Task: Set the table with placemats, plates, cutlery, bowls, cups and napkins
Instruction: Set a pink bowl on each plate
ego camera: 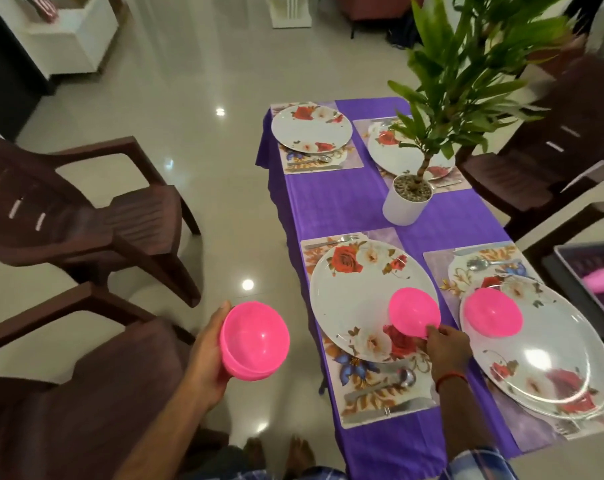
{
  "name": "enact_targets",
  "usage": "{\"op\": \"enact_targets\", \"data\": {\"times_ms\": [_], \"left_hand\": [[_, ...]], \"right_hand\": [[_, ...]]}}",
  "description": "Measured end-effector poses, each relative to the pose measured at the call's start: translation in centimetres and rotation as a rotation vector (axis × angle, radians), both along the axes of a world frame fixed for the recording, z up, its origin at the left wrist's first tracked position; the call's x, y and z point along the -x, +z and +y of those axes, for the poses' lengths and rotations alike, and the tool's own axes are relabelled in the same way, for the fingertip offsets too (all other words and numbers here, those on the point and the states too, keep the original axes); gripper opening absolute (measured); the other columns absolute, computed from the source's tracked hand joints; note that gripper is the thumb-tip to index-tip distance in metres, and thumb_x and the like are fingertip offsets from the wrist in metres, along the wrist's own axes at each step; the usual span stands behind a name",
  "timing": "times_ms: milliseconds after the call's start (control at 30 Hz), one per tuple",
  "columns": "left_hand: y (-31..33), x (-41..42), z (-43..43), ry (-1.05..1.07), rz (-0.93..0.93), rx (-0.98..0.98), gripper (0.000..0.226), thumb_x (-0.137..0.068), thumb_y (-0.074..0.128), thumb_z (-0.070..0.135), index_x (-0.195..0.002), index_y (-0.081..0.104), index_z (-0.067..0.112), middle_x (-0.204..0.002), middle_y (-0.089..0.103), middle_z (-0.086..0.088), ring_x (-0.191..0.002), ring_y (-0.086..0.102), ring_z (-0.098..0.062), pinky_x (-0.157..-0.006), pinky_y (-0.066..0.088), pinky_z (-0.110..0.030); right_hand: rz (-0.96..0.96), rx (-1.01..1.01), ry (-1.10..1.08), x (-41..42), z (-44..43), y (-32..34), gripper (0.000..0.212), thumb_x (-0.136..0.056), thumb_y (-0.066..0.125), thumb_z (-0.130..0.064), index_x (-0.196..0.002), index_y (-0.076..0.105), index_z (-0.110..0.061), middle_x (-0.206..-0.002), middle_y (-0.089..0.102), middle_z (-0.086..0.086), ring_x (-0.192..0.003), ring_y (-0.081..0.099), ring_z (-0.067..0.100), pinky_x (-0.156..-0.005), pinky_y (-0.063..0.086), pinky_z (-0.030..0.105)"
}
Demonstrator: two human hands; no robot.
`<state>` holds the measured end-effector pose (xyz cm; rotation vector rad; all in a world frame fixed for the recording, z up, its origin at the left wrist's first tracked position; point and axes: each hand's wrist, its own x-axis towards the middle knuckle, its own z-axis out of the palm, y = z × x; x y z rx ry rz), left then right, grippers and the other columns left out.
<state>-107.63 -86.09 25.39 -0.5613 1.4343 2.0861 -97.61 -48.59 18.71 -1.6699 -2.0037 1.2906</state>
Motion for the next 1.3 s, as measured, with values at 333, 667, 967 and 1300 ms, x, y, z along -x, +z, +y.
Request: {"op": "enact_targets", "data": {"times_ms": [333,667,967,1300], "left_hand": [[-0.1,6.4,1.6,-0.151,0.001,0.008,0.055,-0.082,0.060,0.060,-0.120,0.072,0.023,-0.123,0.072,-0.010,-0.114,0.066,-0.035,-0.088,0.056,-0.051],[2.4,17.3,2.0,-0.265,0.056,0.025,0.060,-0.077,0.063,0.066,-0.118,0.074,0.023,-0.123,0.073,-0.010,-0.112,0.069,-0.033,-0.097,0.054,-0.057],[3.6,22.2,2.1,-0.303,0.075,-0.015,0.054,-0.077,0.063,0.064,-0.107,0.077,0.022,-0.113,0.075,-0.012,-0.101,0.070,-0.032,-0.094,0.054,-0.055],[3.2,28.0,2.7,-0.251,0.165,0.047,0.057,-0.078,0.065,0.064,-0.114,0.077,0.021,-0.114,0.076,-0.008,-0.111,0.068,-0.036,-0.088,0.058,-0.050]], "right_hand": [[-0.094,-0.128,-0.043,0.9,-0.5,0.3,0.039,-0.094,0.066,-0.034,-0.117,0.062,-0.003,-0.110,0.063,0.021,-0.101,0.061,0.040,-0.082,0.052,0.046],[0.180,-0.333,0.393,12.3,-10.5,7.3,0.019,-0.092,0.072,-0.023,-0.110,0.069,-0.021,-0.108,0.068,-0.005,-0.104,0.061,0.016,-0.094,0.050,0.037],[0.288,-0.129,0.766,23.0,-18.6,12.2,0.026,-0.091,0.071,-0.040,-0.111,0.071,-0.023,-0.096,0.072,-0.012,-0.088,0.065,0.003,-0.074,0.050,0.015],[0.149,-0.252,0.836,30.2,-19.1,11.7,0.020,-0.094,0.066,-0.015,-0.112,0.075,-0.014,-0.087,0.071,-0.007,-0.071,0.061,-0.006,-0.064,0.045,0.004]]}}
